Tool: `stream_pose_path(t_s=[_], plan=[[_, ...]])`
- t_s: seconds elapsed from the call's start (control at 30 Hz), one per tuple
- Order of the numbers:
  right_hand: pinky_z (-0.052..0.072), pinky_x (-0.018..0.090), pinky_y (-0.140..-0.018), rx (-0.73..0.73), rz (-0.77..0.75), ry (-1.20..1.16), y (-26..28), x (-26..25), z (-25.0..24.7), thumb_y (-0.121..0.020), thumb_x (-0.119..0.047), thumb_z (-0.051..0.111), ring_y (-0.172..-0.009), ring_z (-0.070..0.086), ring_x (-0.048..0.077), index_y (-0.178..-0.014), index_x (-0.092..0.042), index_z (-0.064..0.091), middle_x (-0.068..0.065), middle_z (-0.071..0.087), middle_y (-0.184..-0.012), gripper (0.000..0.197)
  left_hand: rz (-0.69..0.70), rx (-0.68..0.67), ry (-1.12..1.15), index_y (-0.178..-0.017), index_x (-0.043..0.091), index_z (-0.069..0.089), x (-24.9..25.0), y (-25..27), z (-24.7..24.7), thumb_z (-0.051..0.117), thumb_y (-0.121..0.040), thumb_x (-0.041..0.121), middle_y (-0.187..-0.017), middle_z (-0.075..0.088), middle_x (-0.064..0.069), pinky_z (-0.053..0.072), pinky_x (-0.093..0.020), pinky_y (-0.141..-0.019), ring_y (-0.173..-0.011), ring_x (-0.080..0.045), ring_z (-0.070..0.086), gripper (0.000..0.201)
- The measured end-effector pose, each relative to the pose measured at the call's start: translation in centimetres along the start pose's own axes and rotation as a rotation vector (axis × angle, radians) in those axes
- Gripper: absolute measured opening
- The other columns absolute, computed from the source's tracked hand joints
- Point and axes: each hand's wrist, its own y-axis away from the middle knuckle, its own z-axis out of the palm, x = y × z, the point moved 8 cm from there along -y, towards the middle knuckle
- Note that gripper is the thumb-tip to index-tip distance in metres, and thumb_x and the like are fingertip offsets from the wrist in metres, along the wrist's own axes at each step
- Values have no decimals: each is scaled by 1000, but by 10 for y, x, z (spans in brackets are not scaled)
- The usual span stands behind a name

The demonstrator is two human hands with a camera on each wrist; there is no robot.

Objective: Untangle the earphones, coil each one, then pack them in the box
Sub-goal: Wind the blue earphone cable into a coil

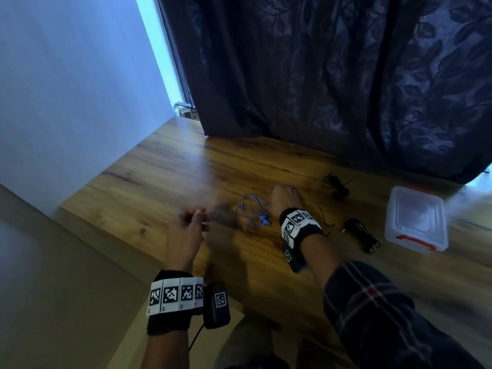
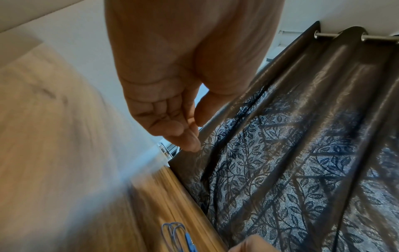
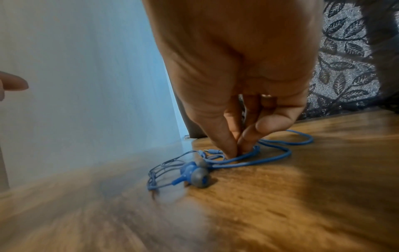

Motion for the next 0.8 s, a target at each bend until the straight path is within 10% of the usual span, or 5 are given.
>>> stream_pose_path(t_s=[0.4,0.6,0.8], plan=[[47,39,-65,153,-420,-274,24,-30,-69,-95,-10,52,-73,55,21,-90,-10,56,6,61,-80,6,315,28,46,-103,17,68,49,11,15,57,-97,12,-88,73,-6,50,-29,-68,-79,-18,69,13],[47,26,-69,80,-790,-252,75,-70,-106,-90,1,58,-77,58,13,-88,-10,65,0,63,-85,13,590,-20,-271,-124,20,60,88,37,34,62,-95,29,-117,60,6,45,-14,-83,-104,-2,56,31],[52,26,-73,-19,-925,-227,118,-94,-113,-88,4,61,-83,61,11,-92,-8,68,1,66,-93,15,434,-310,-226,-109,16,69,78,39,54,61,-95,17,-86,71,10,45,-13,-72,-81,6,64,15]])
